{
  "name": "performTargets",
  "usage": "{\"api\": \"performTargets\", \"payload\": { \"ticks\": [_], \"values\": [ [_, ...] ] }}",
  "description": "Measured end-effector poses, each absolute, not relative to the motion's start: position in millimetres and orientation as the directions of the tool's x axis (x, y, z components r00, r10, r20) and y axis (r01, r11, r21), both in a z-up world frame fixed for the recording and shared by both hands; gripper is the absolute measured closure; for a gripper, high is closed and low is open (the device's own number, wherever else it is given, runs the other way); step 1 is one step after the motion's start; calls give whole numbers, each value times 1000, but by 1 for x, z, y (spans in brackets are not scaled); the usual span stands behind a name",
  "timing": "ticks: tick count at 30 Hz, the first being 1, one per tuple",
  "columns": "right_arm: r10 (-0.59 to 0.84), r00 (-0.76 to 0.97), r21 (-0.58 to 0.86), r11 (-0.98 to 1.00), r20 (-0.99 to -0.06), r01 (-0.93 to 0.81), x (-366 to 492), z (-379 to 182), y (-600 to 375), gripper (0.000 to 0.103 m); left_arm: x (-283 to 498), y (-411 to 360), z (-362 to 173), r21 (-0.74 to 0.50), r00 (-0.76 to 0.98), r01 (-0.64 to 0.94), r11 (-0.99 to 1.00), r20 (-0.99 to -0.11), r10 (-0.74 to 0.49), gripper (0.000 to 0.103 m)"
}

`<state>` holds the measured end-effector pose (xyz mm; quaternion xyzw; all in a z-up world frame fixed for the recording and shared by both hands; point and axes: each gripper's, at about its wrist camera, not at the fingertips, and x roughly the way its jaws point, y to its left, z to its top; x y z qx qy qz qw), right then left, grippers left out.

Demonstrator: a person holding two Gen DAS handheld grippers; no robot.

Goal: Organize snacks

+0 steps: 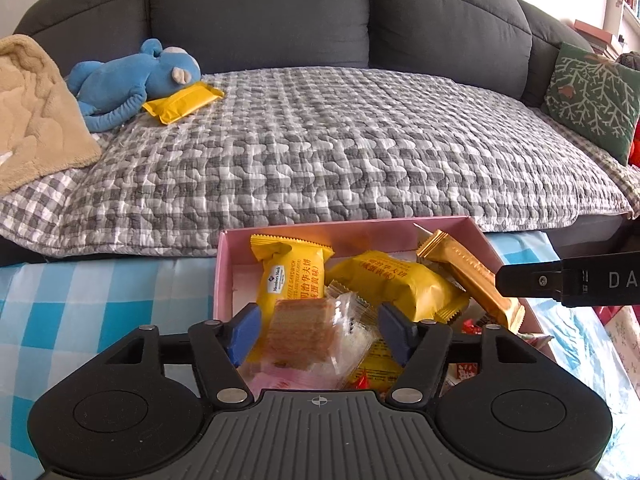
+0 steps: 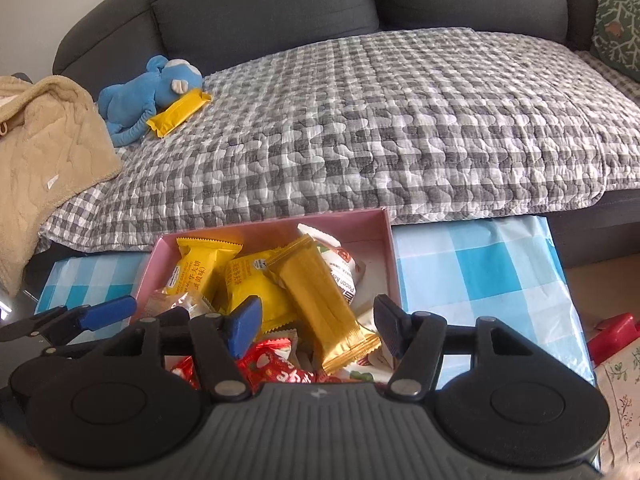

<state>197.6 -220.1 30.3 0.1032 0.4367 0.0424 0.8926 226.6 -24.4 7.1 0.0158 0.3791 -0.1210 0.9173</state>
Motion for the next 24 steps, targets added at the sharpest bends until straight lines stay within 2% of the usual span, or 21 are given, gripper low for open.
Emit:
{"api": "performTargets", "payload": {
  "ticks": [5,8,14,20,24],
  "values": [
    [169,618,226,974,-768,14,174,37,-226,36,202,-20,21,-75,684,231,970,-697,-217,22],
    [166,619,228,973,-768,22,161,39,-225,33,183,-18,26,-63,686,233,970,-696,-210,19],
    [163,630,227,974,-760,21,129,45,-219,27,142,-18,28,-38,670,230,972,-719,-186,14],
    [155,635,219,975,-757,23,88,45,-207,19,100,-16,27,-24,639,195,981,-756,-145,14],
    [101,633,161,986,-768,37,69,42,-200,14,74,-9,28,-6,635,144,990,-767,-97,11]
  ]
}}
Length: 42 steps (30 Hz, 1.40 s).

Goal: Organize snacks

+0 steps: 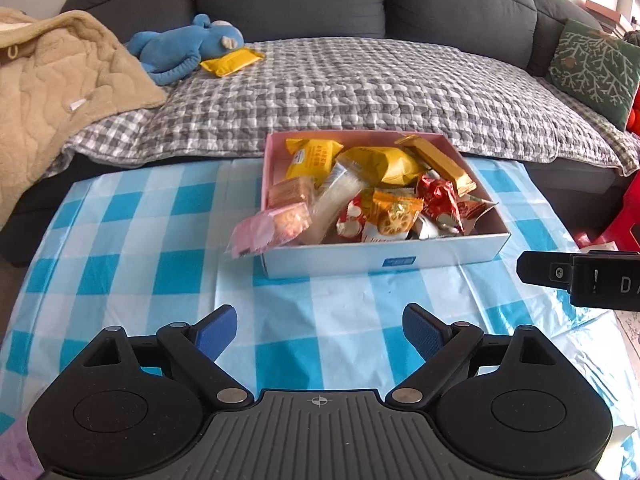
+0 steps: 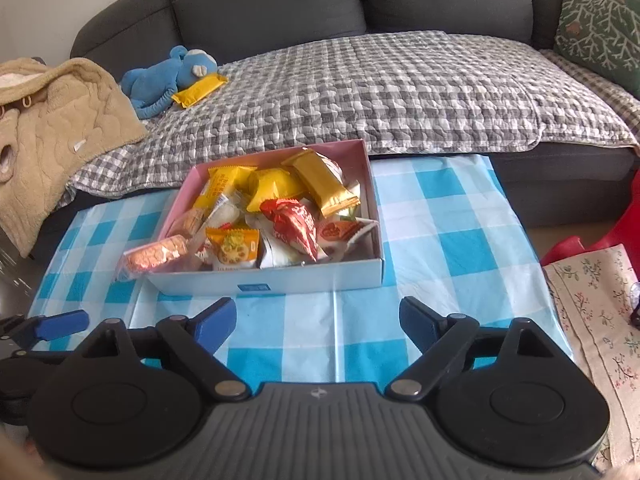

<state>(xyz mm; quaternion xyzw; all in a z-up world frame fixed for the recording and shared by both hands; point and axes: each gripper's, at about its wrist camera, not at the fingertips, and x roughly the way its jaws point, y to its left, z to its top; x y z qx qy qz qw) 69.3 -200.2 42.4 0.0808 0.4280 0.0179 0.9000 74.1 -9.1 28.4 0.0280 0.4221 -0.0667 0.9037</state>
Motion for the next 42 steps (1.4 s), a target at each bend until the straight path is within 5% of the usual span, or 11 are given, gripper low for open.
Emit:
{"api": "performTargets", "payload": {
  "ticks": [6,42],
  "values": [
    [68,631,114,993,-773,33,50,31,-190,2,50,-4,29,56,662,103,993,-749,-26,11],
    [0,639,35,999,-770,42,44,18,-171,0,40,1,10,24,639,92,995,-768,-40,6]
  ]
}}
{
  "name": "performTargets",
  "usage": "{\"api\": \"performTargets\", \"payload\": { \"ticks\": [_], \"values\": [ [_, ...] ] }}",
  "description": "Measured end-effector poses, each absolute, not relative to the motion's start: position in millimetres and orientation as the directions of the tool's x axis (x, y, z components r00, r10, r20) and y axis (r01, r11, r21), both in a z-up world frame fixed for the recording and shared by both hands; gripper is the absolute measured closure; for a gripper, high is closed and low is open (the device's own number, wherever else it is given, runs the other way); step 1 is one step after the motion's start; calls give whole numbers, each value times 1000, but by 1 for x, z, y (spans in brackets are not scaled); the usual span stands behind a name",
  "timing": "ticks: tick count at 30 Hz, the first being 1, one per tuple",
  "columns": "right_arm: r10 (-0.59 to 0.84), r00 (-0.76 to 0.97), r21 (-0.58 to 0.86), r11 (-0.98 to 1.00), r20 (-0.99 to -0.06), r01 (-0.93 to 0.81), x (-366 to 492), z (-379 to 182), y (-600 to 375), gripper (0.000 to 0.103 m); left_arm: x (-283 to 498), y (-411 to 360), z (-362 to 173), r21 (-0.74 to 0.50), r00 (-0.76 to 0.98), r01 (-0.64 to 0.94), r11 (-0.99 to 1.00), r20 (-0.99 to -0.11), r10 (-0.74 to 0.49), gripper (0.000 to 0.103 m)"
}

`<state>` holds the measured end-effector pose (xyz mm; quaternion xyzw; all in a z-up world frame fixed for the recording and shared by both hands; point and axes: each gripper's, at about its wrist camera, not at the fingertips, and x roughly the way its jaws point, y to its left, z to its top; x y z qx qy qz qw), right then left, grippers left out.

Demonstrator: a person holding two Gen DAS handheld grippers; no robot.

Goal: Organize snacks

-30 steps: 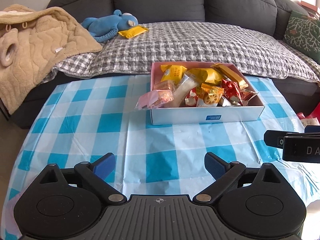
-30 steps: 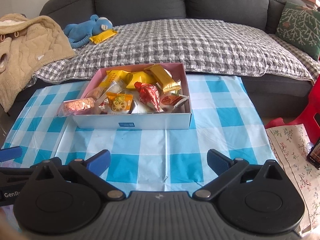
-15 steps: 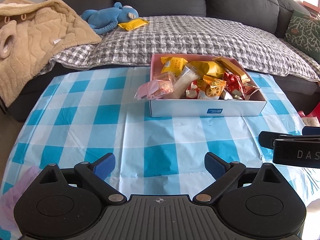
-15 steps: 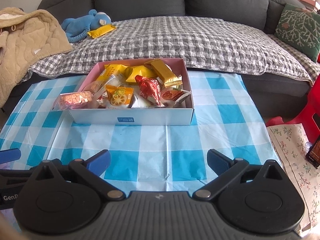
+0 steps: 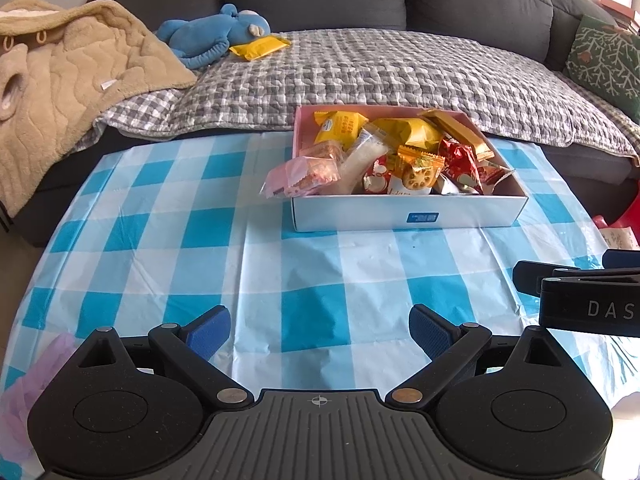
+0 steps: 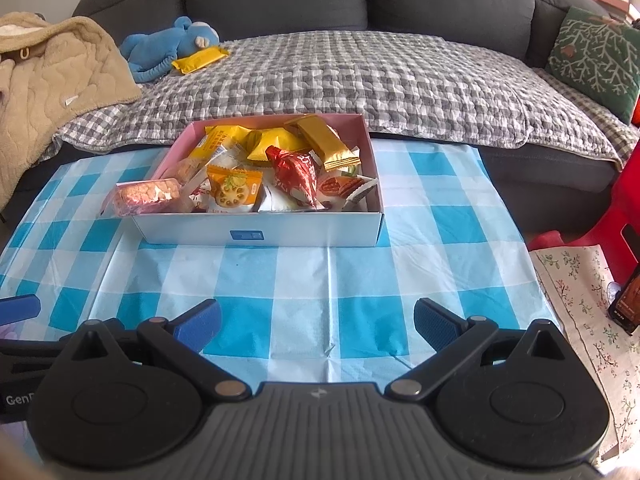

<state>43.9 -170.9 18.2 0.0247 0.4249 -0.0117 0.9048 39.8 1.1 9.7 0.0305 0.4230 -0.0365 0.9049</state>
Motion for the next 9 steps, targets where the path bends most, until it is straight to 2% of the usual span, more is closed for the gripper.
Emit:
{"api": "performTargets", "payload": {
  "ticks": [9],
  "values": [
    [1,637,36,998,-771,42,44,18,-171,0,41,0,8,10,630,108,994,-774,-61,6]
  ]
}}
